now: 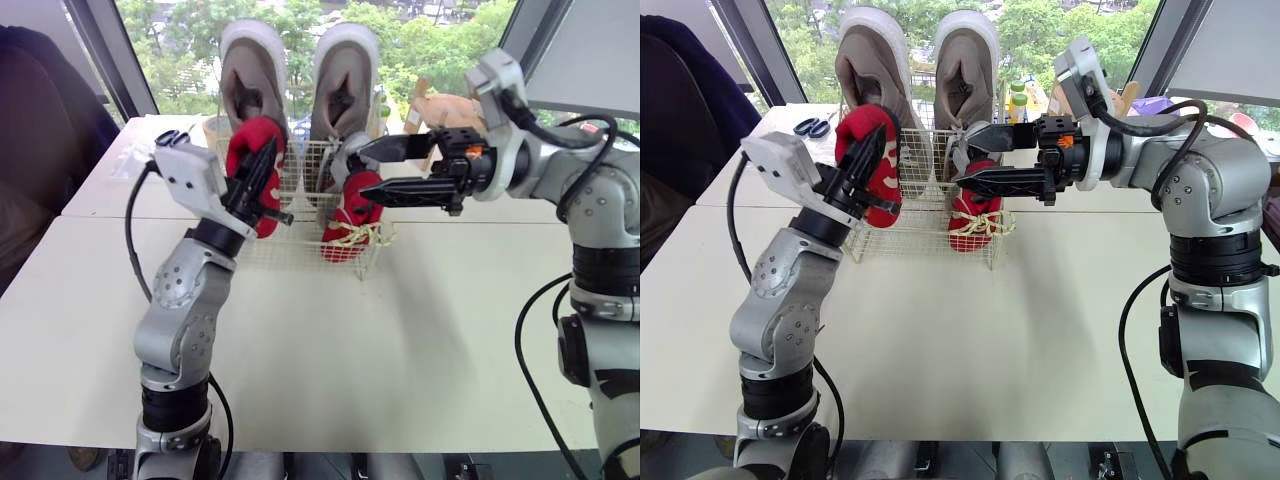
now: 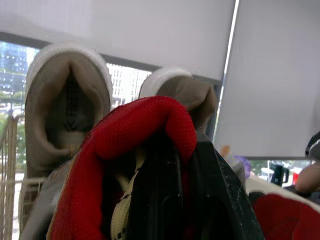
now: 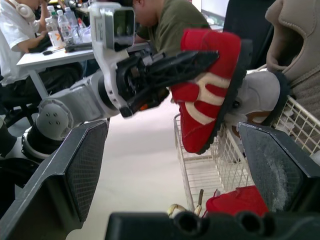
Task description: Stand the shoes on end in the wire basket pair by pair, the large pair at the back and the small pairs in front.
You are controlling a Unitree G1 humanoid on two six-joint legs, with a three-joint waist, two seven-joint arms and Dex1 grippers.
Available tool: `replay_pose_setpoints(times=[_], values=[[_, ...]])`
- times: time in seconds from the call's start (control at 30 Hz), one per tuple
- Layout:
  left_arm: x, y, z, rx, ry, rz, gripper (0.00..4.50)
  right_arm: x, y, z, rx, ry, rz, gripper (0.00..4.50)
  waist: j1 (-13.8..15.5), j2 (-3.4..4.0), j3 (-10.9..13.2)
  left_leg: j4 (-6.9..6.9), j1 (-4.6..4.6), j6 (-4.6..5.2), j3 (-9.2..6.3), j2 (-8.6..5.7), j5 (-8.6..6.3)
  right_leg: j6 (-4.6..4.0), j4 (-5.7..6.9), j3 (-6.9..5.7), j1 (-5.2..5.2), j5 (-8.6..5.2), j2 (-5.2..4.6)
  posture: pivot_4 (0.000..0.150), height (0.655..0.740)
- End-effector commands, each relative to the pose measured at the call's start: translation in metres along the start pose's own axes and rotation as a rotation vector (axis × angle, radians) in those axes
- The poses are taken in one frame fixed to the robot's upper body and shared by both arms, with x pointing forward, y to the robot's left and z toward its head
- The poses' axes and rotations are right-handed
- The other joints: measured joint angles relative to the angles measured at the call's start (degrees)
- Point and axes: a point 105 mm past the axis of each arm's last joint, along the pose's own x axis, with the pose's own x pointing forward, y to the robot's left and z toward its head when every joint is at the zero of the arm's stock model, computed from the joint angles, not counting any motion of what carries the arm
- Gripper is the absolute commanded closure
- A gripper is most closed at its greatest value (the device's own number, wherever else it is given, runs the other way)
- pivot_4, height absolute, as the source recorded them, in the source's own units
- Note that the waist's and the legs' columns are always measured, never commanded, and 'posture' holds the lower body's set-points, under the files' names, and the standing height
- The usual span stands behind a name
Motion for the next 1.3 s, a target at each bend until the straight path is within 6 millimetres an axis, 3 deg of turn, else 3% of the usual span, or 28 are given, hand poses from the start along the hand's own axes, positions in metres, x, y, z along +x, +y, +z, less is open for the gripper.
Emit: replay_pose_setpoints(times=[0.03, 0.27, 0.53, 0.63, 0.8, 0.87, 1.07, 1.23, 1.3], values=[[-0.011, 0.008, -0.012, 0.011, 0.029, 0.043, 4.47, -0.004, 0.007, 0.009, -0.040, -0.008, -0.005, 0.00, 0.0, 0.00, 0.0, 0.00, 0.03, 0.00, 0.00, 0.00, 0.00, 0.00, -0.01, 0.00, 0.02, 0.00, 0.00, 0.150, 0.7400], [-0.036, 0.022, -0.037, -0.004, 0.114, 0.122, 4.47, -0.004, 0.008, 0.006, -0.023, -0.010, -0.013, 0.00, -0.1, 0.07, 0.0, -0.02, 0.21, 0.04, 0.01, 0.03, -0.03, -0.01, -0.02, 0.01, 0.17, -0.01, -0.03, 0.150, 0.7400], [-0.057, 0.030, -0.034, -0.164, 0.108, 0.207, 4.47, -0.007, 0.006, -0.001, -0.009, -0.004, -0.025, 0.00, -0.2, 0.09, -0.1, -0.04, 0.32, 0.09, 0.03, 0.06, -0.06, -0.15, -0.06, 0.01, 0.27, -0.09, -0.12, 0.150, 0.7400], [-0.057, 0.030, -0.027, -0.174, 0.095, 0.191, 3.45, -0.007, 0.006, -0.004, -0.002, -0.004, -0.026, 0.00, -0.1, 0.10, -0.1, -0.04, 0.32, 0.09, 0.03, 0.07, -0.07, -0.09, -0.06, 0.01, 0.27, -0.06, -0.10, 0.150, 0.7400], [-0.061, 0.032, -0.024, -0.154, 0.153, 0.183, 1.33, -0.010, 0.007, -0.009, 0.011, -0.002, -0.032, 0.00, 0.0, 0.10, -0.1, -0.03, 0.32, 0.09, 0.03, 0.06, -0.06, -0.15, -0.06, 0.00, 0.30, -0.09, -0.03, 0.150, 0.7400], [-0.068, 0.028, -0.021, -0.190, 0.184, 0.164, 1.33, -0.011, 0.009, -0.011, 0.020, -0.001, -0.034, 0.00, 0.0, 0.09, -0.1, -0.02, 0.32, 0.09, 0.02, 0.06, -0.06, -0.15, -0.08, 0.00, 0.31, -0.09, 0.01, 0.150, 0.7400], [-0.117, 0.015, -0.010, -0.288, 0.362, 0.081, 1.33, -0.026, 0.014, -0.028, 0.084, 0.023, -0.071, 0.00, -0.1, 0.16, 0.0, -0.06, 0.32, 0.12, 0.01, 0.13, -0.09, -0.20, -0.16, 0.05, 0.32, -0.12, -0.13, 0.150, 0.7400], [-0.158, 0.024, -0.013, -0.262, 0.602, 0.078, 1.33, -0.067, 0.005, -0.076, 0.120, 0.245, -0.241, 0.00, 0.2, 0.22, 0.0, -0.05, 0.33, 0.11, -0.05, 0.15, -0.09, -0.49, -0.32, -0.06, 0.43, -0.29, -0.19, 0.150, 0.7400], [-0.177, 0.024, -0.022, -0.219, 0.752, 0.040, 1.33, -0.074, 0.011, -0.095, 0.156, 0.297, -0.240, 0.00, -0.1, 0.27, 0.0, -0.08, 0.33, 0.12, 0.02, 0.16, -0.11, -0.49, -0.63, -0.05, 0.50, -0.29, -0.18, 0.150, 0.7400]])
